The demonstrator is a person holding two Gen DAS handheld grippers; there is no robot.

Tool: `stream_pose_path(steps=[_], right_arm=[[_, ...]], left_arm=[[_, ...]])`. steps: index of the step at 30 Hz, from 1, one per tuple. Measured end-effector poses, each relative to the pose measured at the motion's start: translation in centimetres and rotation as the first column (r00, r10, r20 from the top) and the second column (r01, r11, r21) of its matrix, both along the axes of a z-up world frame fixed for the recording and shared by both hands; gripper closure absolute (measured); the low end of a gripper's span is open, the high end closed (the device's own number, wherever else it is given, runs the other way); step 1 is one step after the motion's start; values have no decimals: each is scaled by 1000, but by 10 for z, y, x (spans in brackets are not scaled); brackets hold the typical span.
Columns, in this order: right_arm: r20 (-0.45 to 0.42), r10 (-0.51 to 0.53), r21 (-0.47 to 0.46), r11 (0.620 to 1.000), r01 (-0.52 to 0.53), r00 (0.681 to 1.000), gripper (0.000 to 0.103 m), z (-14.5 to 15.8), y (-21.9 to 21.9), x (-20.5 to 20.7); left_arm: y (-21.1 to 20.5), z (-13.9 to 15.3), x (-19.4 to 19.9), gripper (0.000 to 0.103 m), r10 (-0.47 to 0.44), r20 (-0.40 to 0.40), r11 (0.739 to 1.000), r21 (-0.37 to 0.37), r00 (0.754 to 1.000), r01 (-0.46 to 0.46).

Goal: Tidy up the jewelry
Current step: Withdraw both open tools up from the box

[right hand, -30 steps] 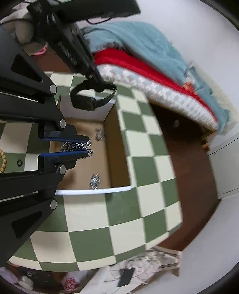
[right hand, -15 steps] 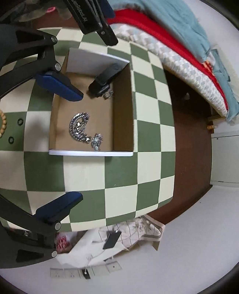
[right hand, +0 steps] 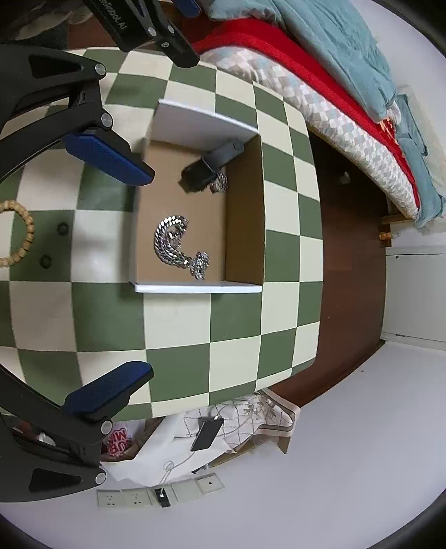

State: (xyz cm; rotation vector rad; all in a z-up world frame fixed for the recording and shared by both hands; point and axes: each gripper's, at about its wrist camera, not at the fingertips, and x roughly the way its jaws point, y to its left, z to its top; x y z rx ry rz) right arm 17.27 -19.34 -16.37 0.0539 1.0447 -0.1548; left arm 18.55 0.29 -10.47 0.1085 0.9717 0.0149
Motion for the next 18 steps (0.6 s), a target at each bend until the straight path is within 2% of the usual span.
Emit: stream_pose_path(steps=[18], right_arm=[[211,-14,-26,999,20,977,0,93,24,-93]], left_arm=[[14,72,-80,1,-3,170,999,-45,986,11]])
